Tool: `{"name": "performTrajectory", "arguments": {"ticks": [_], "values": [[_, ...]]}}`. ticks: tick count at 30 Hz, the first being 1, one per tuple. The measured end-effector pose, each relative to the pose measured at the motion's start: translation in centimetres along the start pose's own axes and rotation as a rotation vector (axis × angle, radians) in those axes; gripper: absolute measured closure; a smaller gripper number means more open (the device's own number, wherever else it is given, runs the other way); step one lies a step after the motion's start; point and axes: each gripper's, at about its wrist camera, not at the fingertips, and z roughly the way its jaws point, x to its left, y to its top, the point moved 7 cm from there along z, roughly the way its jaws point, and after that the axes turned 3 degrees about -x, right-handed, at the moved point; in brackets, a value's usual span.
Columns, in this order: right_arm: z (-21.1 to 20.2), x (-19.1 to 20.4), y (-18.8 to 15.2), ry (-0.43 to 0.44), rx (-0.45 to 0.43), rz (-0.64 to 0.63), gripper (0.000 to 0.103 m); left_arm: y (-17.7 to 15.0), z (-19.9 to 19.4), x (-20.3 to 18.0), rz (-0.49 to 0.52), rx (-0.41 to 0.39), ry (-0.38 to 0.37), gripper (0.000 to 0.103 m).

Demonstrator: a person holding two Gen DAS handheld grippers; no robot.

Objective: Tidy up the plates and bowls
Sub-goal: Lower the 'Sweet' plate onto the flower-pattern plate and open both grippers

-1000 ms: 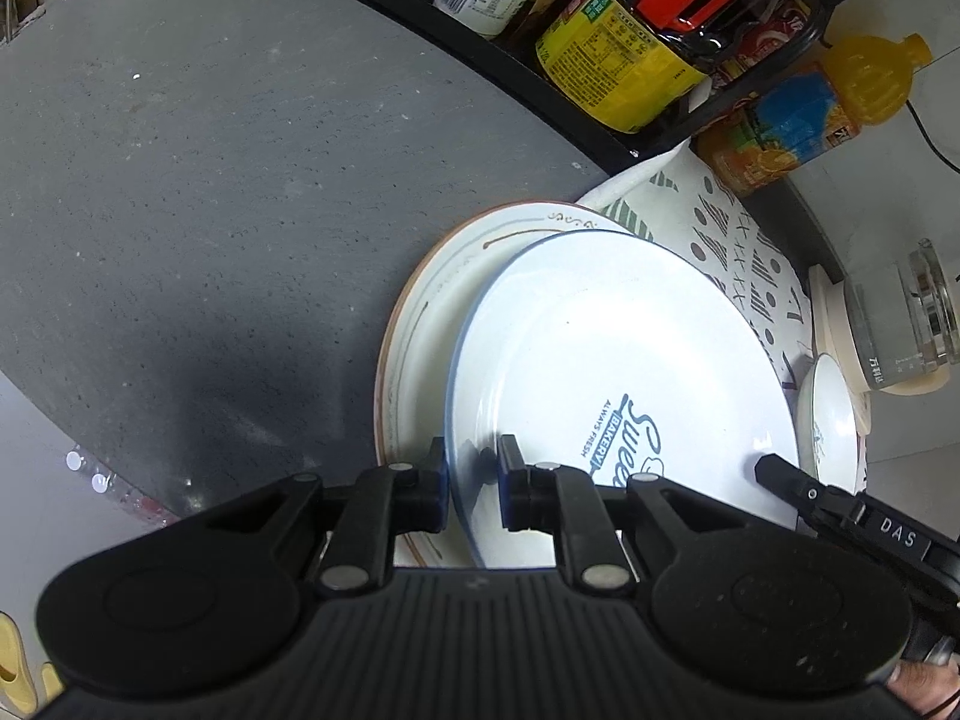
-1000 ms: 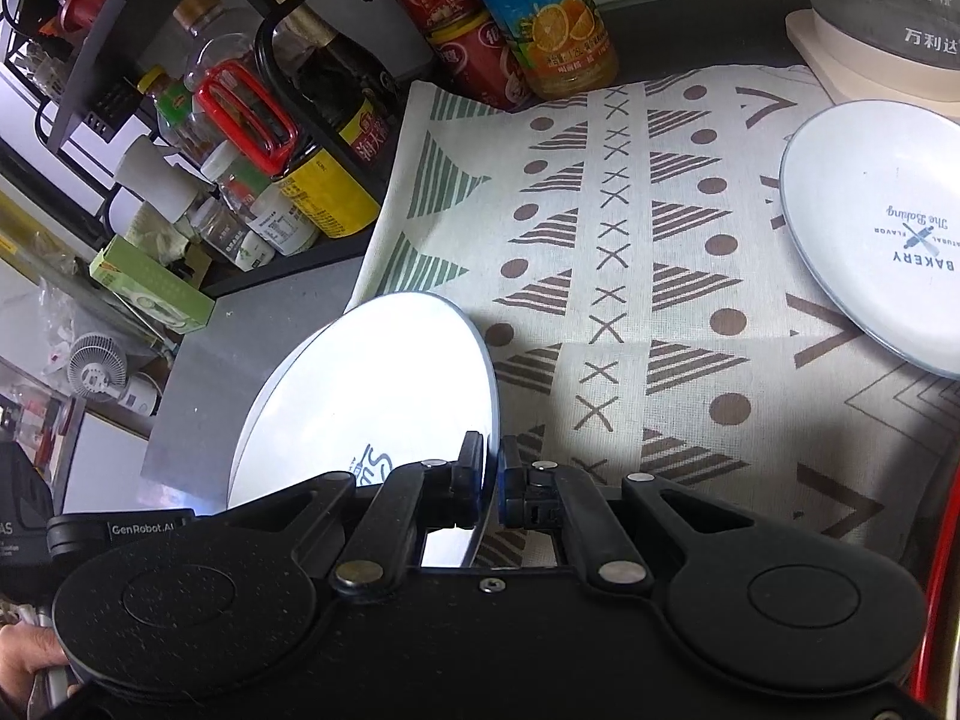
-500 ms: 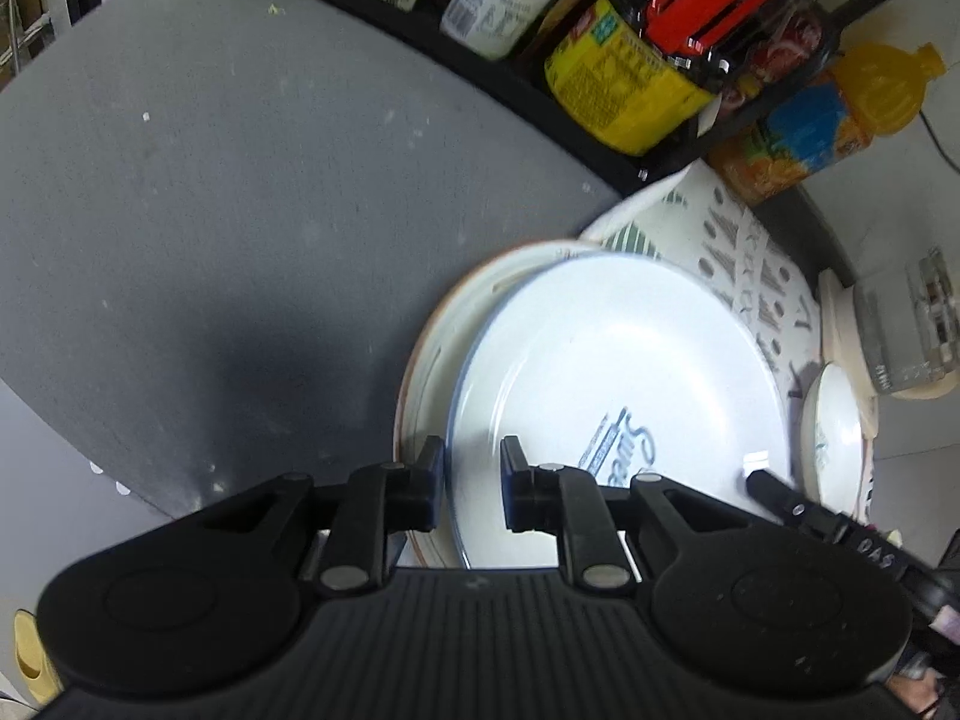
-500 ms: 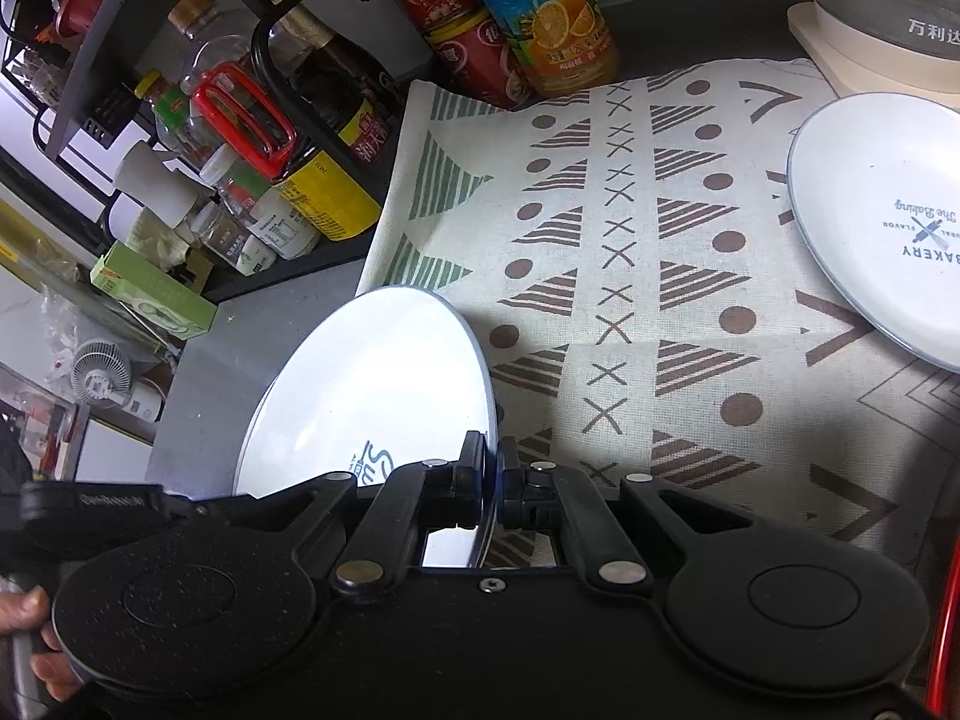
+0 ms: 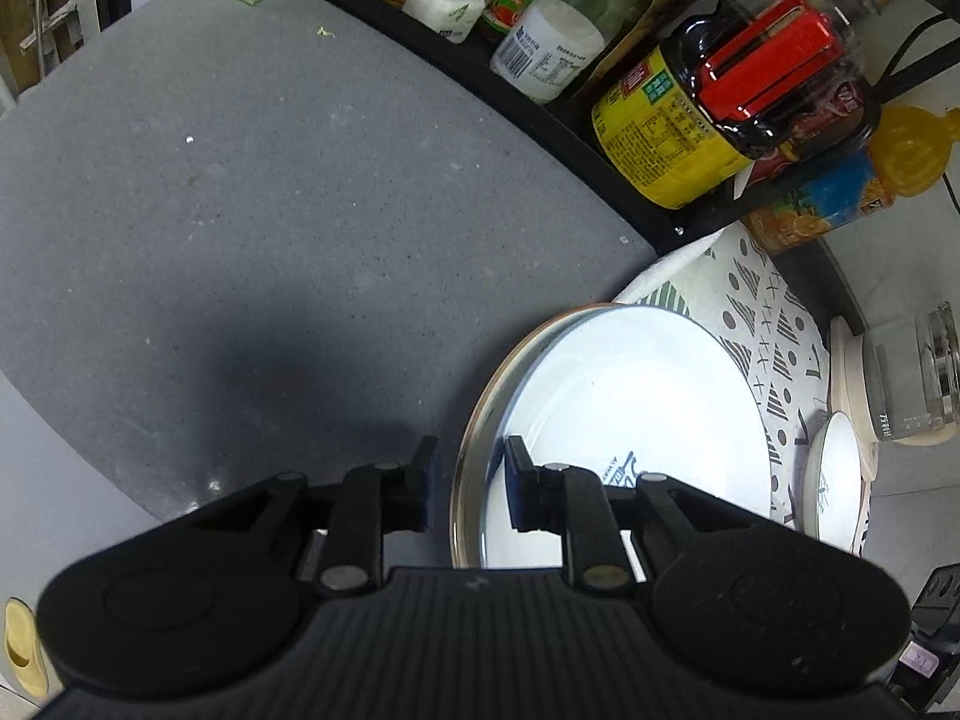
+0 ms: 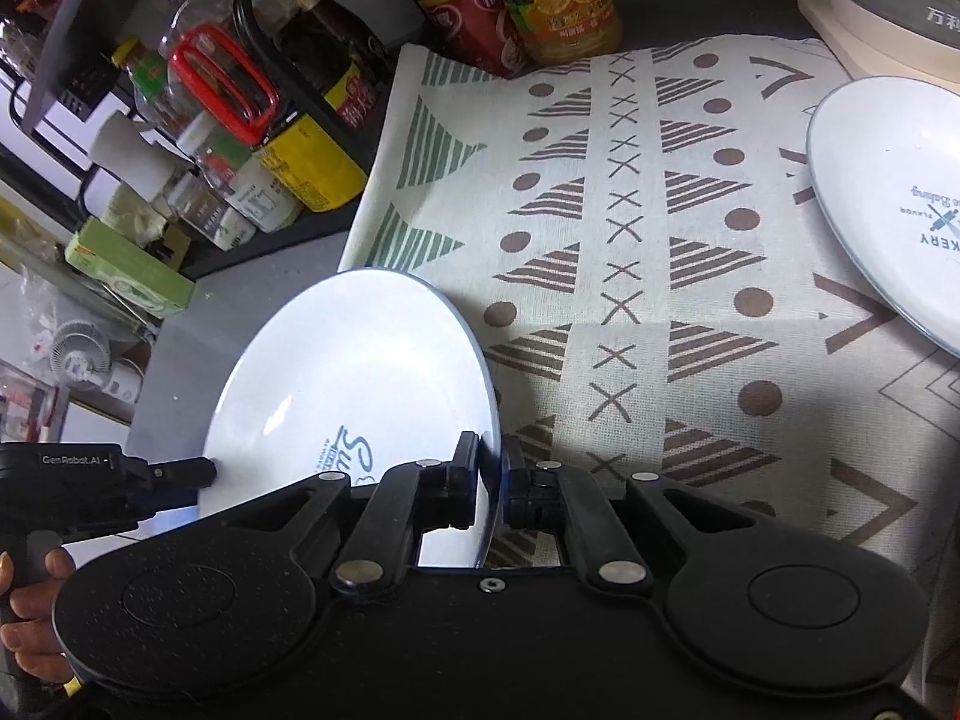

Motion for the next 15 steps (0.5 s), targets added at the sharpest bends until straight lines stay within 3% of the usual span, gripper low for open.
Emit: {"name": "performTrajectory", "arguments": {"ticks": [7, 15], "values": [[0.3, 0.04, 0.23, 0.003, 0.018, 0.003, 0.094, 0.13, 0.56, 0.25, -0.023, 0.005, -0.016, 0.084], [0.03, 0.44, -0.06, 0.009, 0.064, -0.016, 0.086, 0.54, 0.78, -0.29, 0.031, 0.019, 0.036, 0.084]]}}
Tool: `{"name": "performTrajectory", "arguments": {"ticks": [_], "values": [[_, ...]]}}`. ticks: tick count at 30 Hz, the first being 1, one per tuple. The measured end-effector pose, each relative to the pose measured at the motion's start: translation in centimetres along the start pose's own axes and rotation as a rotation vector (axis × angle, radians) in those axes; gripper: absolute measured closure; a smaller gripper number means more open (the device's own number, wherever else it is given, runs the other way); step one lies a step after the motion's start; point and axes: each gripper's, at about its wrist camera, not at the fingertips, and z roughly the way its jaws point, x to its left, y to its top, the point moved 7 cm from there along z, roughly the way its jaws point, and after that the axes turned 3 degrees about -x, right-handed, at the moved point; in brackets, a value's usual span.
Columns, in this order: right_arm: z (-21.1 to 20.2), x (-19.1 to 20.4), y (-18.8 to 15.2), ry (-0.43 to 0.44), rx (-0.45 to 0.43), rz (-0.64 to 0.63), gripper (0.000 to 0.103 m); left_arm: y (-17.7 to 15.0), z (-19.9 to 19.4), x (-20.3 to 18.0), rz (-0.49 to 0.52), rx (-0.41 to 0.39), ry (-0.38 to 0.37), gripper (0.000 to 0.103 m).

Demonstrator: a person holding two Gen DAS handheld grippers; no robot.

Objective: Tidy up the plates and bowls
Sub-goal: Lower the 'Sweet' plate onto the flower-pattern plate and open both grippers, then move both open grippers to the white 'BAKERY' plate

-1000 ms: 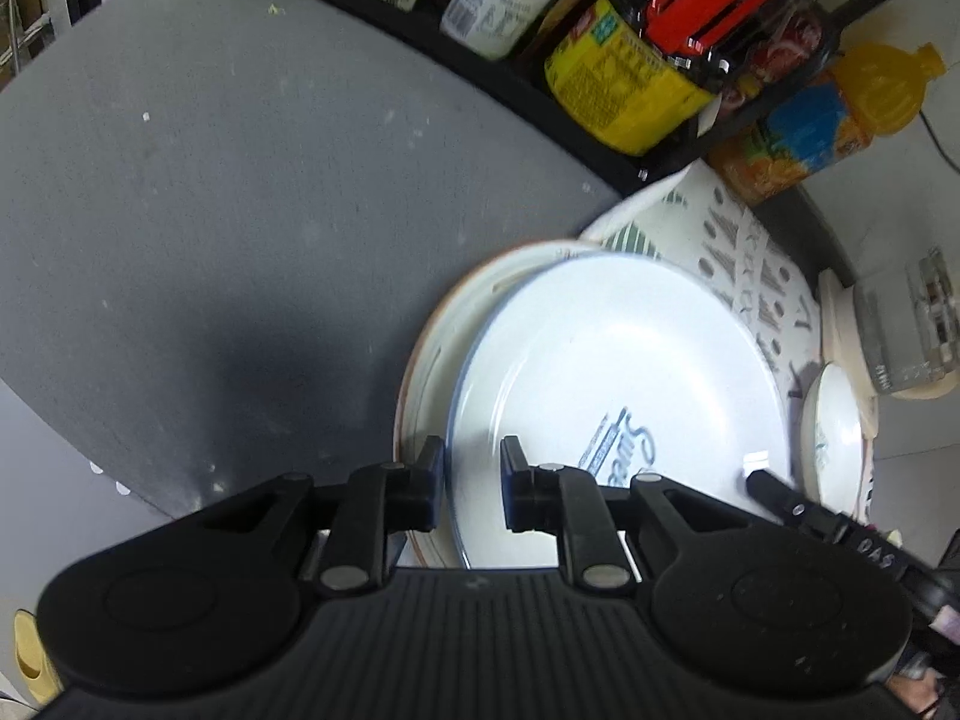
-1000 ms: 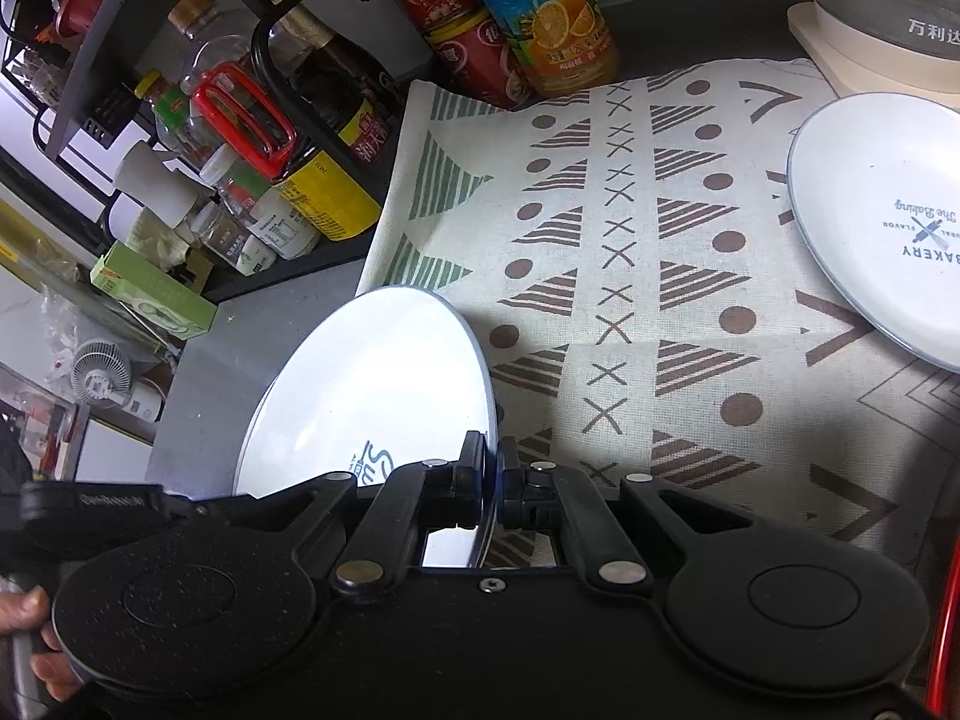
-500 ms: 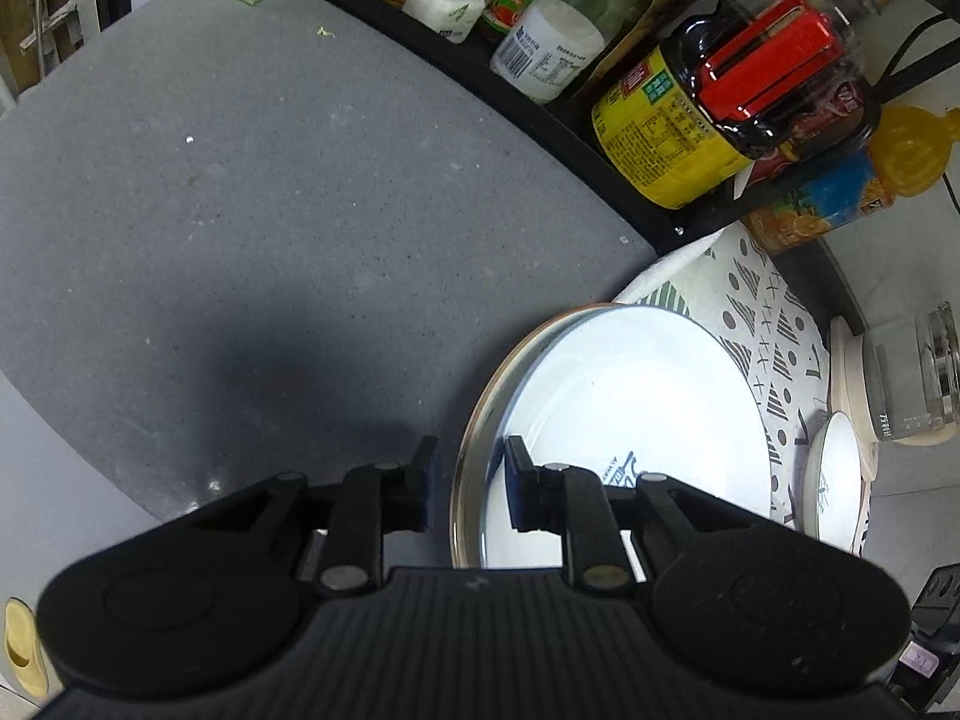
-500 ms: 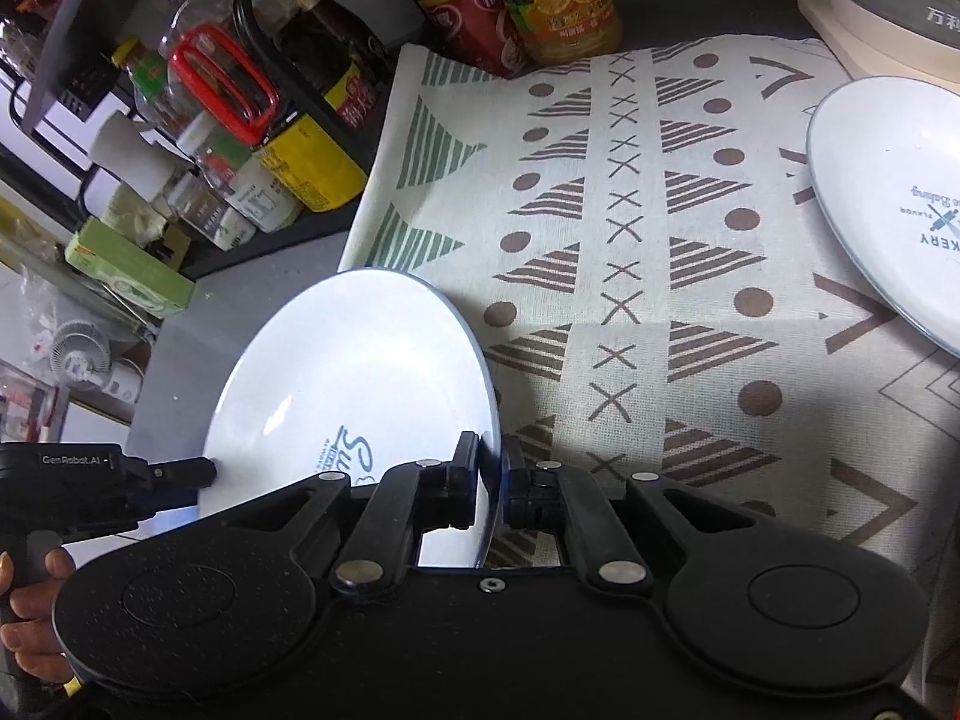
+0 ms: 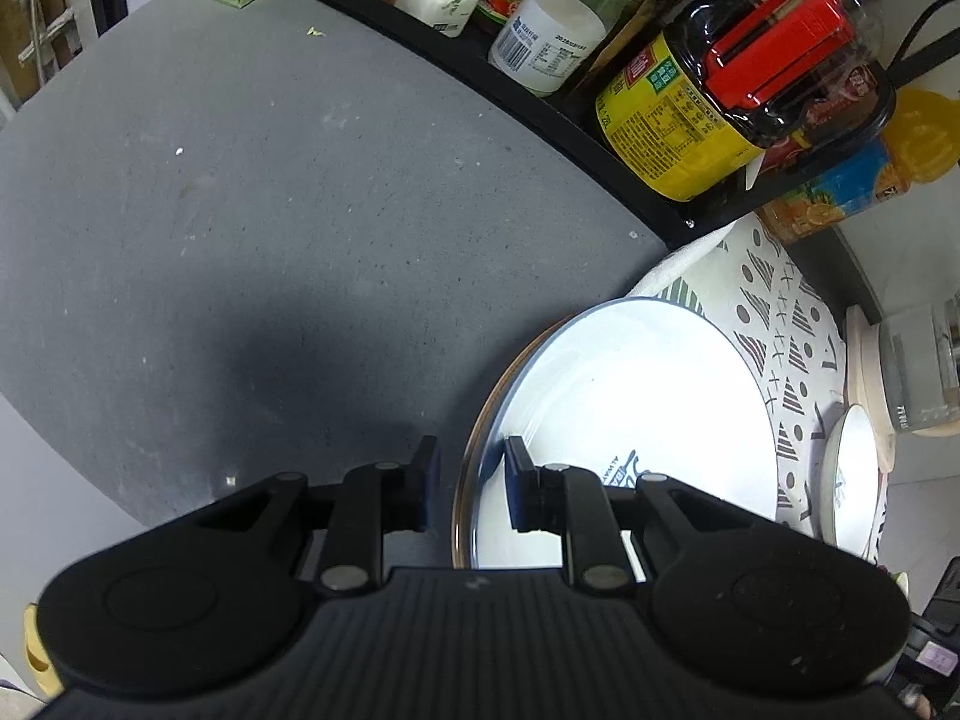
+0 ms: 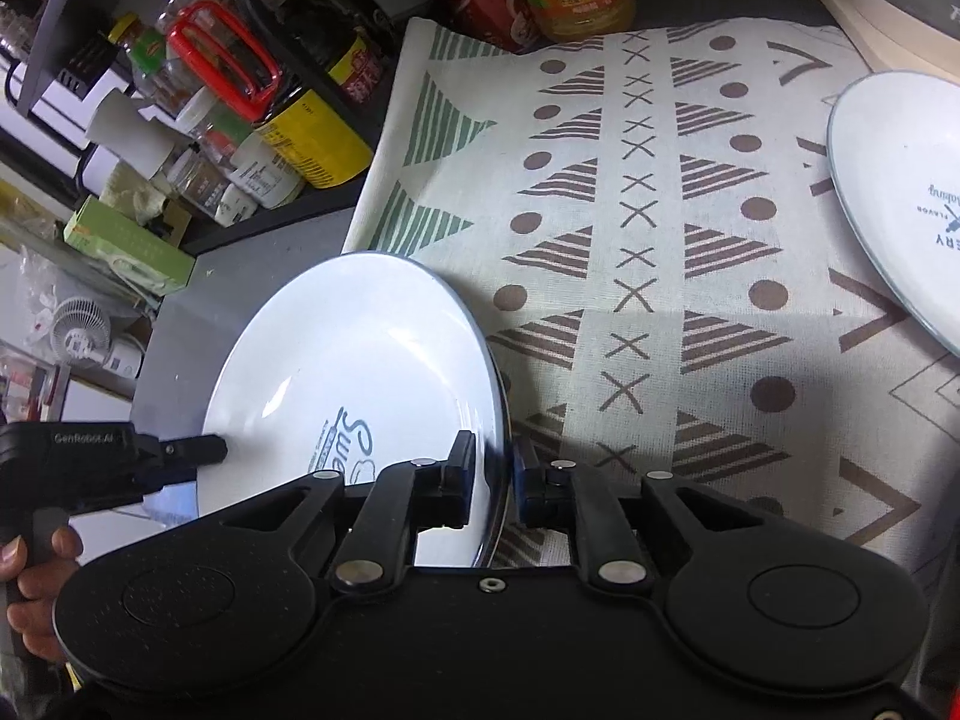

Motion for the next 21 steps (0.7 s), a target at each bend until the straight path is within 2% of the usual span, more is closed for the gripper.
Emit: {"name": "performTrajectory", "arguments": {"ticks": [4, 7, 9, 12, 15, 17, 19, 21], "values": [[-0.6, 0.2, 0.3, 0.006, -0.004, -0.014, 0.079, 0.2, 0.0, -0.1, 0.01, 0.014, 0.02, 0.084], [-1.6, 0.5, 0.9, -0.002, -0.033, -0.024, 0.065, 0.8, -1.0, -0.7, 0.025, -0.026, 0.03, 0.084], [-2.3, 0.5, 1.5, -0.004, -0.054, -0.021, 0.051, 1.2, -1.6, -1.4, 0.042, -0.038, 0.026, 0.084], [-3.4, 0.2, 2.4, -0.015, -0.079, -0.02, 0.046, 1.9, -2.1, -2.8, 0.075, -0.04, 0.01, 0.083], [-4.5, 0.1, 3.0, -0.025, -0.107, -0.026, 0.041, 2.4, -2.3, -4.6, 0.121, -0.043, -0.003, 0.067], [-5.1, 0.2, 3.4, -0.025, -0.12, -0.035, 0.037, 2.7, -2.2, -5.8, 0.146, -0.04, -0.003, 0.044], [-5.7, 0.1, 3.8, -0.034, -0.134, -0.033, 0.031, 2.9, -2.0, -6.8, 0.166, -0.04, -0.002, 0.033], [-6.2, -0.1, 4.2, -0.046, -0.151, -0.029, 0.023, 2.9, -1.9, -7.8, 0.195, -0.036, -0.004, 0.028]]}}
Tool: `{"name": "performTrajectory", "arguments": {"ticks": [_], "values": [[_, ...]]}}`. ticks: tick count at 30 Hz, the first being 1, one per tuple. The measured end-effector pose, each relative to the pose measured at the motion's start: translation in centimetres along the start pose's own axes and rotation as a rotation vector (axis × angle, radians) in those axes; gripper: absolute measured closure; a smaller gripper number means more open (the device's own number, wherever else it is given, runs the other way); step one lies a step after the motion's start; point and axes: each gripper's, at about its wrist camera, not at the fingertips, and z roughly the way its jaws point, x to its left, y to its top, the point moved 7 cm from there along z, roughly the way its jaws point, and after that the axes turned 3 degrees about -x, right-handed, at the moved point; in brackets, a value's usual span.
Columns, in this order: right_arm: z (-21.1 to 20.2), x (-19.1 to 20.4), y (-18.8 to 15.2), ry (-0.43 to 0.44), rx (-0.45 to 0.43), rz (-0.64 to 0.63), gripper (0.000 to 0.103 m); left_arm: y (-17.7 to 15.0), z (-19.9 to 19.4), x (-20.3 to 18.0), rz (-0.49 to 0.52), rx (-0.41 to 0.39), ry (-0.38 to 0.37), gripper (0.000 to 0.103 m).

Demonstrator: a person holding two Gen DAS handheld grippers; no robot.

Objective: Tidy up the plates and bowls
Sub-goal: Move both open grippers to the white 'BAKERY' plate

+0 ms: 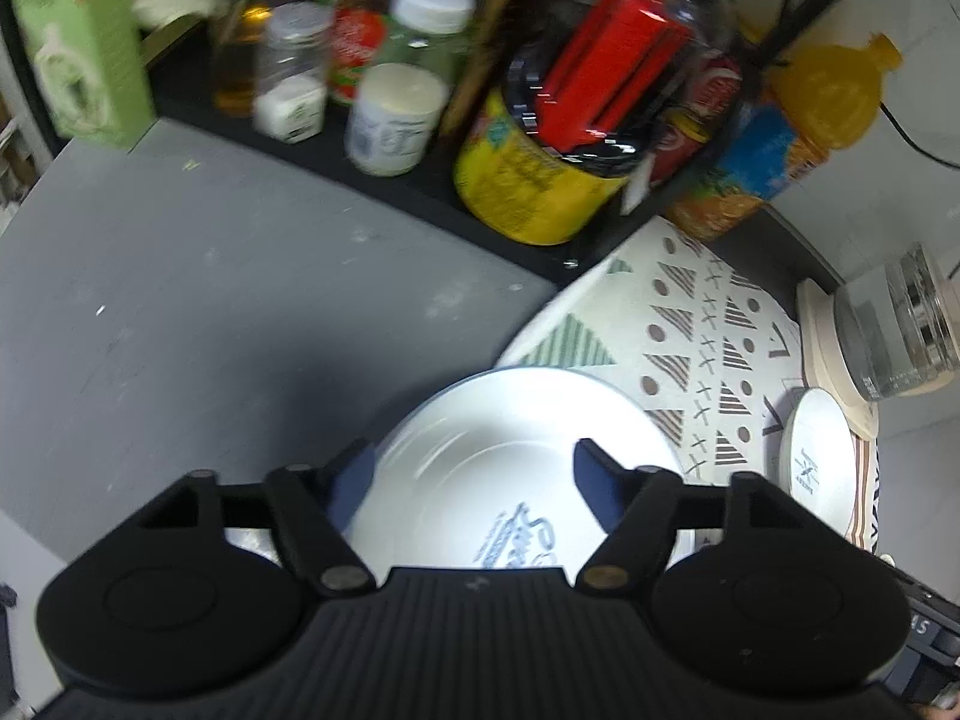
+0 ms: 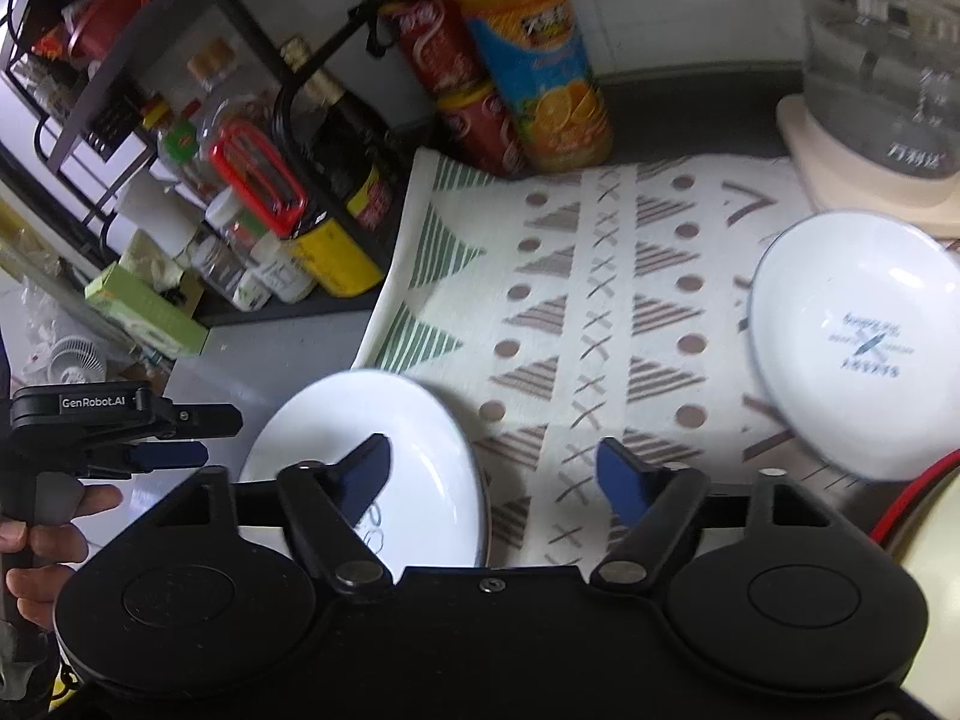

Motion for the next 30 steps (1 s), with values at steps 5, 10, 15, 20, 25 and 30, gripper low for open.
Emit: {"name": "performTrajectory", "arguments": {"ticks": [5, 10, 15, 20, 25, 30], "values": [[-0.9, -0.9, 1.0, -0.03, -0.033, 0.026, 0.012, 1.0, 0.6, -3.0, 0.093, 0.01, -0.034, 0.021], [-1.7, -1.9, 1.8, -0.063, -0.065, 0.066, 0.001, 1.6, 1.5, -5.7, 0.164, 0.014, -0.056, 0.011], [-2.2, -2.9, 2.6, -0.108, -0.087, 0.118, 0.001, 2.0, 2.5, -8.5, 0.237, 0.028, -0.099, 0.003], [-2.9, -4.0, 3.2, -0.171, -0.126, 0.152, 0.001, 2.4, 3.7, -10.7, 0.292, 0.027, -0.135, 0.001], [-3.8, -5.6, 3.7, -0.219, -0.147, 0.185, 0.001, 2.5, 4.5, -12.8, 0.326, 0.038, -0.183, 0.001], [-5.0, -7.7, 4.0, -0.245, -0.171, 0.231, 0.001, 2.1, 5.8, -14.7, 0.355, 0.072, -0.198, 0.001]]}}
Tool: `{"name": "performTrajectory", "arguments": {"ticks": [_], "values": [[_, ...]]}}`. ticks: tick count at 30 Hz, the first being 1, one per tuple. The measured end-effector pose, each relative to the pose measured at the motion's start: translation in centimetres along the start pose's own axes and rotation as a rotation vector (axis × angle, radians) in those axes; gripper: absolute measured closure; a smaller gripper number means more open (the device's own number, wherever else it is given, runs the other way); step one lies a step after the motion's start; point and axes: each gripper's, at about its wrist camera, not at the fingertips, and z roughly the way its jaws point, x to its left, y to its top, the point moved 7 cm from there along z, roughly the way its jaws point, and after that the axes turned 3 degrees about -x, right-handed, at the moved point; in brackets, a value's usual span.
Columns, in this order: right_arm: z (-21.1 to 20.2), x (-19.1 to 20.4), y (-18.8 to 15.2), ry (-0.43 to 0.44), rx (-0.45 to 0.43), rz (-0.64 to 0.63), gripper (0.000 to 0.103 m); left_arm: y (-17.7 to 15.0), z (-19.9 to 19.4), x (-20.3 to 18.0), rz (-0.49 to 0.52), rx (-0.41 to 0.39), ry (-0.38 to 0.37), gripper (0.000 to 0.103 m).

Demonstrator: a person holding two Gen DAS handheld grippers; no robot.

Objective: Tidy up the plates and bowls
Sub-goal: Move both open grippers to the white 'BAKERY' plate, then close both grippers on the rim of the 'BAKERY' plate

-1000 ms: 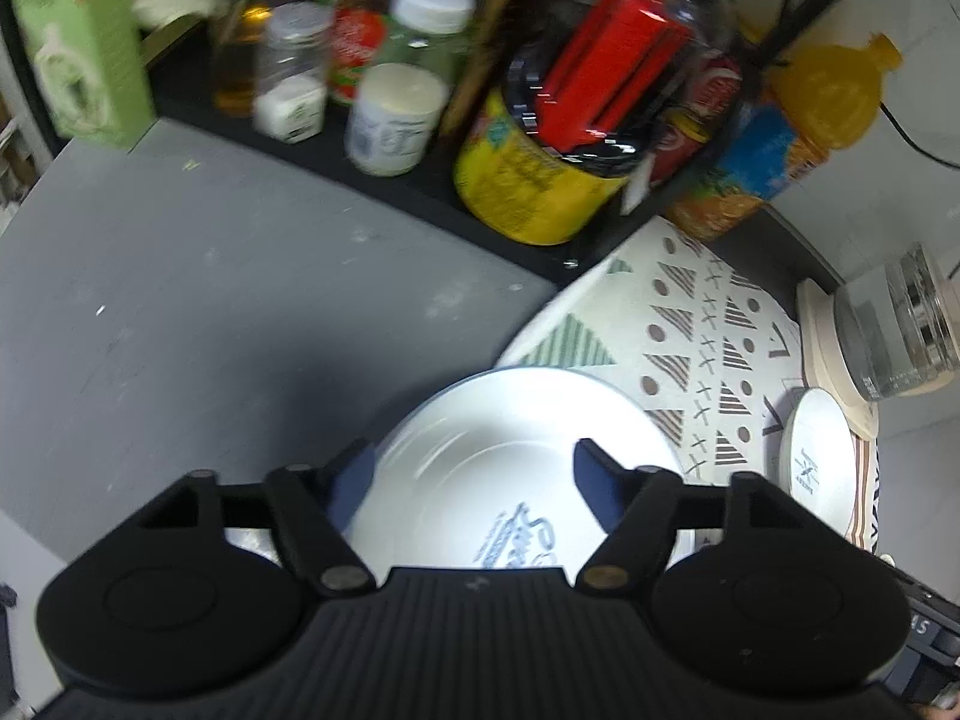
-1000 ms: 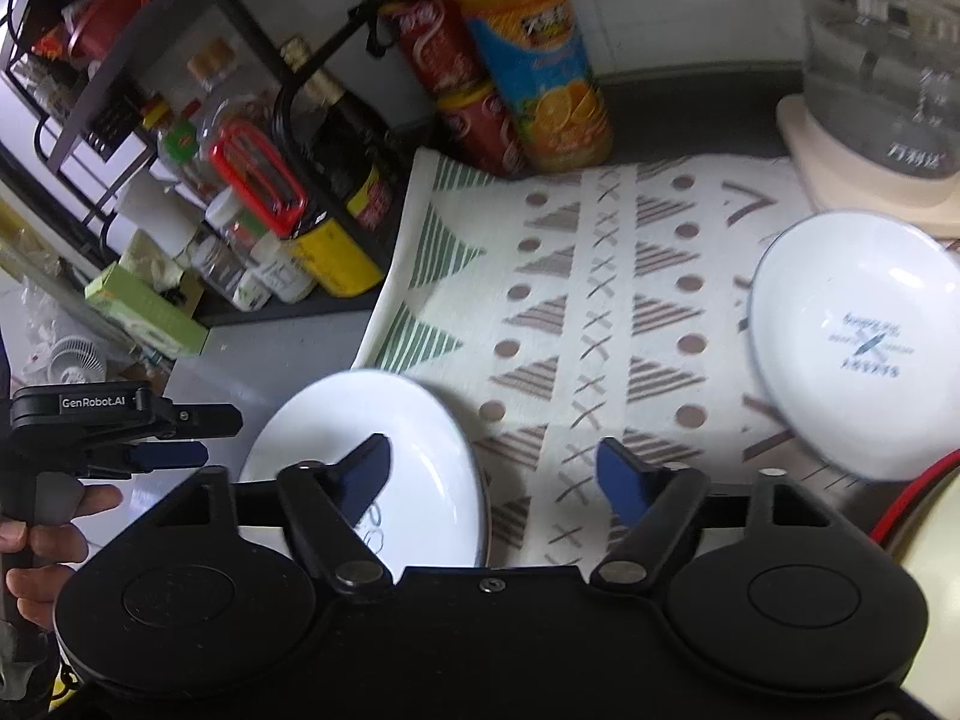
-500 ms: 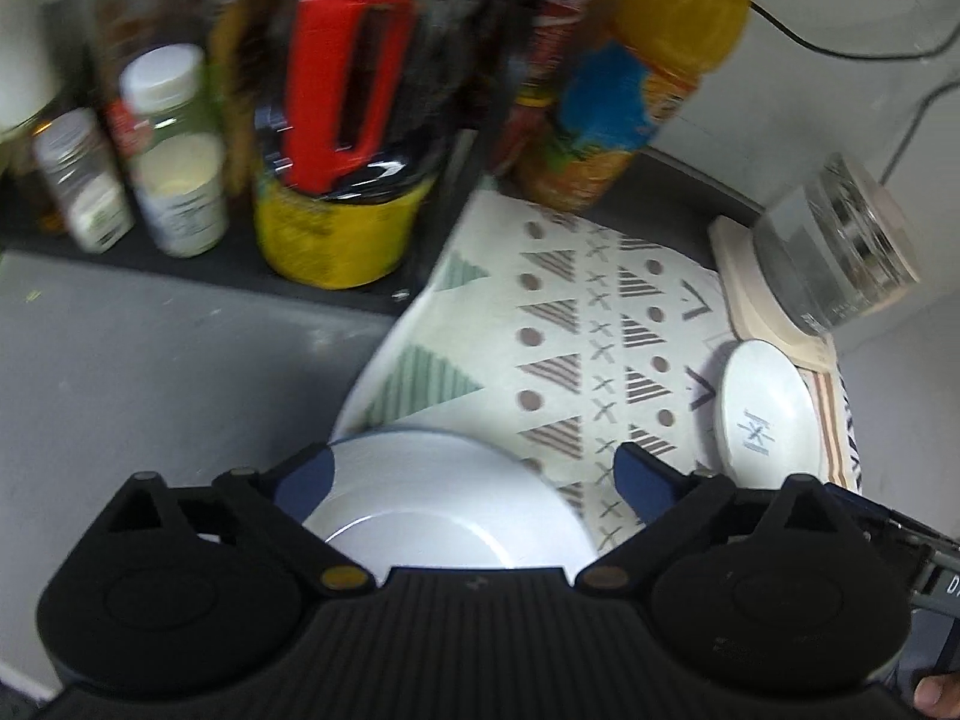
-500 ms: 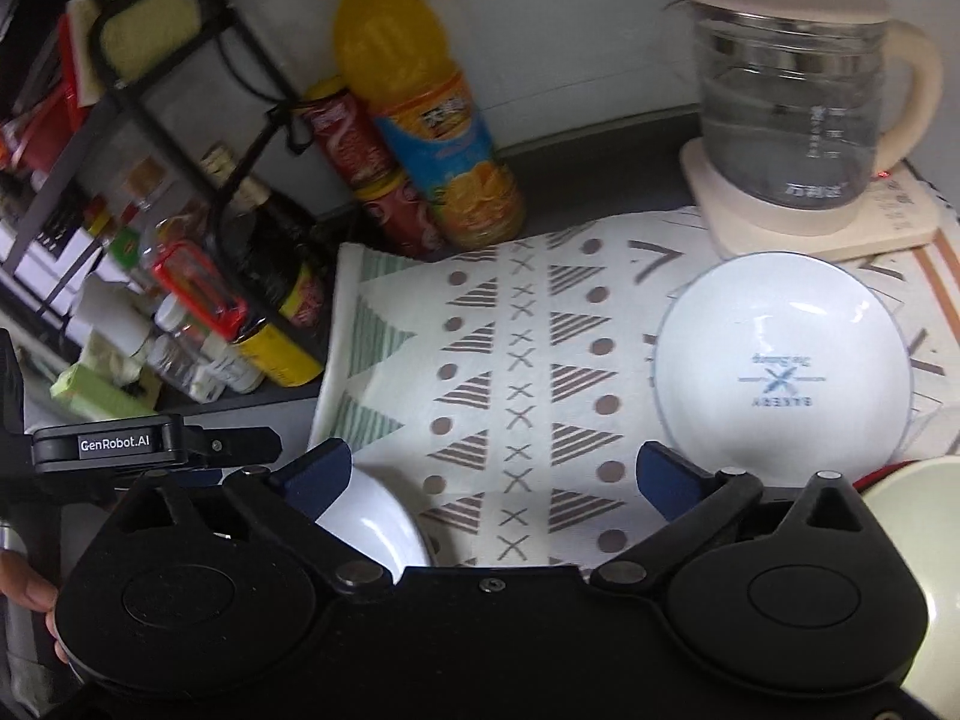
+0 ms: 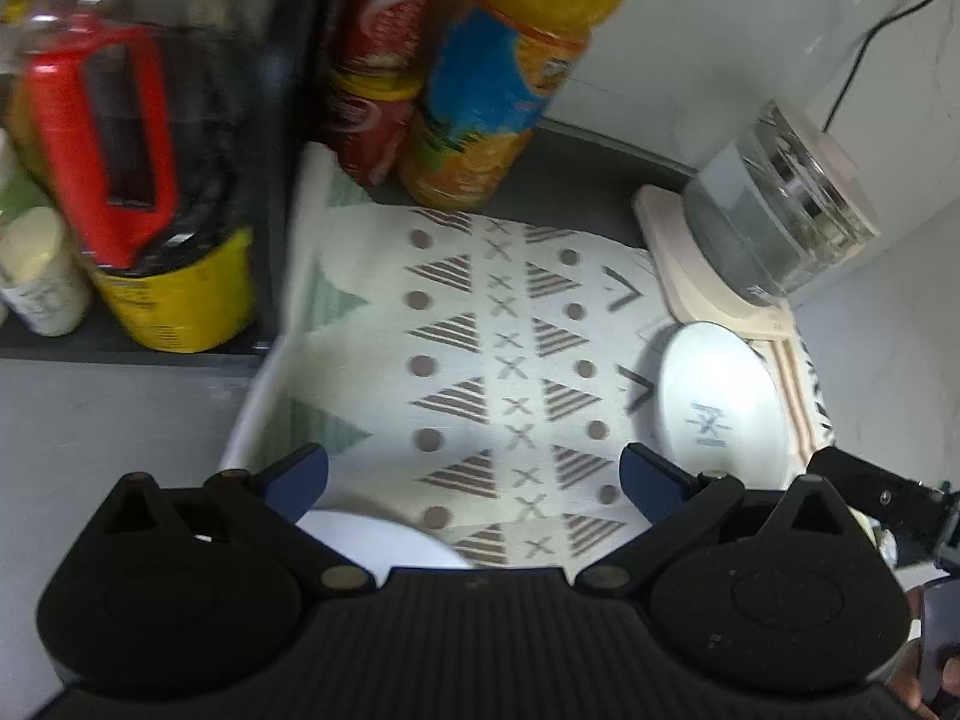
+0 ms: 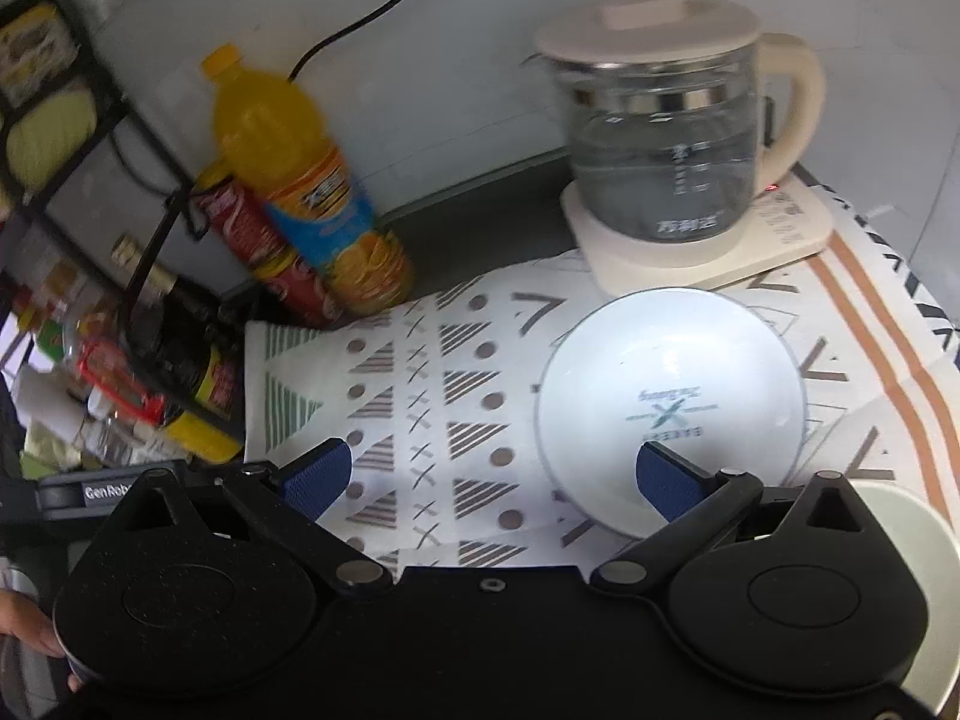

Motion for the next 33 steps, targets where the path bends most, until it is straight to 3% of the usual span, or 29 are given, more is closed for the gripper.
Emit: {"name": "performTrajectory", "arguments": {"ticks": [7, 20, 23, 29, 33], "values": [[-0.6, -3.7, 1.5, -0.058, -0.02, 0.032, 0.001, 0.4, 2.4, -2.8, 0.019, 0.026, -0.004, 0.001], [1.5, -10.1, 2.6, -0.131, 0.039, 0.093, 0.005, -0.2, 7.0, -8.4, 0.065, 0.092, 0.018, 0.001], [2.2, -11.7, 2.6, -0.13, 0.066, 0.131, 0.012, -0.5, 8.1, -9.4, 0.077, 0.104, 0.026, 0.001], [4.5, -15.1, 2.1, -0.13, 0.148, 0.258, 0.039, -1.2, 10.6, -11.1, 0.069, 0.143, -0.009, 0.004], [5.9, -16.9, 1.6, -0.146, 0.187, 0.319, 0.048, -1.3, 12.0, -11.4, 0.029, 0.143, -0.015, 0.01]]}}
